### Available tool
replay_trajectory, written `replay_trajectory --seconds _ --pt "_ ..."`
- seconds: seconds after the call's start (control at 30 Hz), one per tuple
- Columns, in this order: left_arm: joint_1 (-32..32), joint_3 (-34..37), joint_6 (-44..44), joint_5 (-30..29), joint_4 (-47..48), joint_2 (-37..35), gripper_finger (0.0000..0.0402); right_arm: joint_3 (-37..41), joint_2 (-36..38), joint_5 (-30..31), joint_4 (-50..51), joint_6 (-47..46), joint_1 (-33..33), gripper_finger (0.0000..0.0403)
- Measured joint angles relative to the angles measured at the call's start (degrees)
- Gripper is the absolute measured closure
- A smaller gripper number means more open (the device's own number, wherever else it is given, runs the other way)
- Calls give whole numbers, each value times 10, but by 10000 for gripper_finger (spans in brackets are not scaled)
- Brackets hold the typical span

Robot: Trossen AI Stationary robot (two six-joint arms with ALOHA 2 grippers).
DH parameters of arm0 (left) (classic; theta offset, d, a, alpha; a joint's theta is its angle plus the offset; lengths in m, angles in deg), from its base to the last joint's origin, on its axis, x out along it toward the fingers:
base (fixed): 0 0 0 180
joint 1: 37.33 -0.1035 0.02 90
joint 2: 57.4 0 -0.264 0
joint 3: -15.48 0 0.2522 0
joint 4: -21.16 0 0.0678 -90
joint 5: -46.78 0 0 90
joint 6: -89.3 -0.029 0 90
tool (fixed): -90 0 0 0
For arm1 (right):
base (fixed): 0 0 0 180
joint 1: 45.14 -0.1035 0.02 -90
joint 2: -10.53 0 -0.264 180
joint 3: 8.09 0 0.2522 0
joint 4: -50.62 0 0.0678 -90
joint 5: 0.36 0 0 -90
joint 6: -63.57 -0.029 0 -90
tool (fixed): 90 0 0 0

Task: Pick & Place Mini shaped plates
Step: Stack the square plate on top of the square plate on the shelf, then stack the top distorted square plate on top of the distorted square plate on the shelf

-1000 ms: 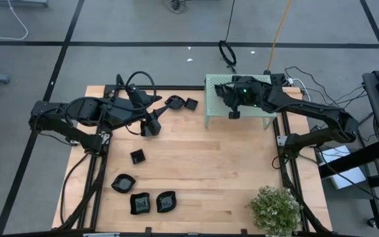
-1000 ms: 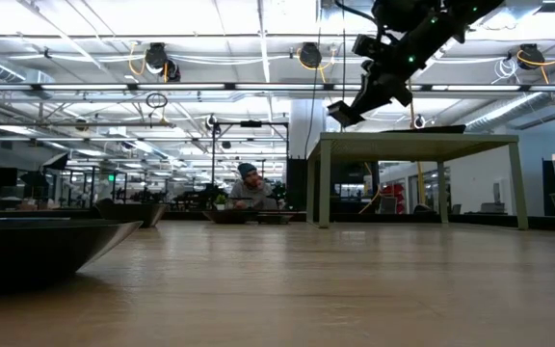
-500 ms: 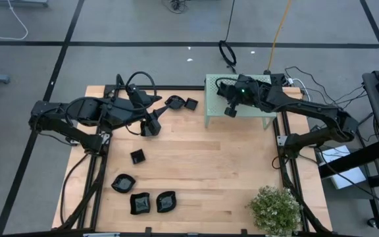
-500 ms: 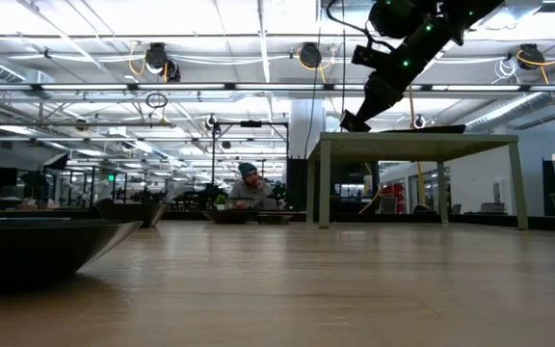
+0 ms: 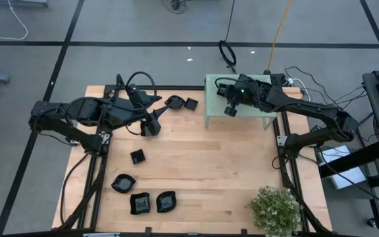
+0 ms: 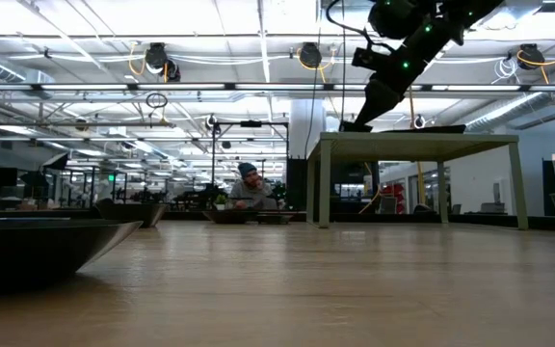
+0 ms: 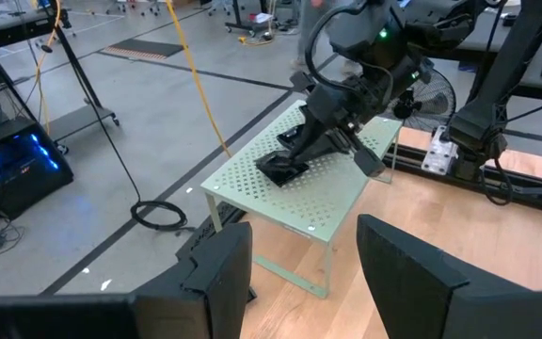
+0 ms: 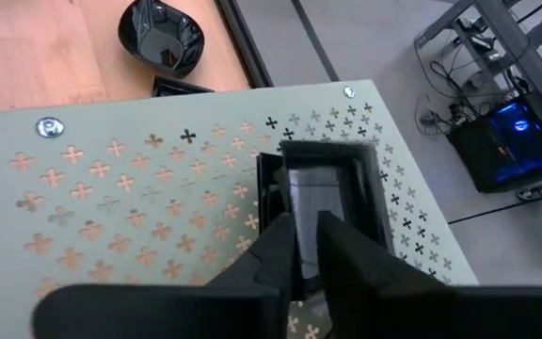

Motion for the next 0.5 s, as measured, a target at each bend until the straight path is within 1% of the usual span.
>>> replay_trajectory --seconds 0.17,0.27,0.5 --pt "0 0 0 0 0 0 204 0 4 -1 -5 20 0 322" --pt "0 0 0 0 0 0 204 0 13 -1 -8 42 0 306" --pt "0 0 0 -3 3 0 204 0 48 1 -27 89 0 299"
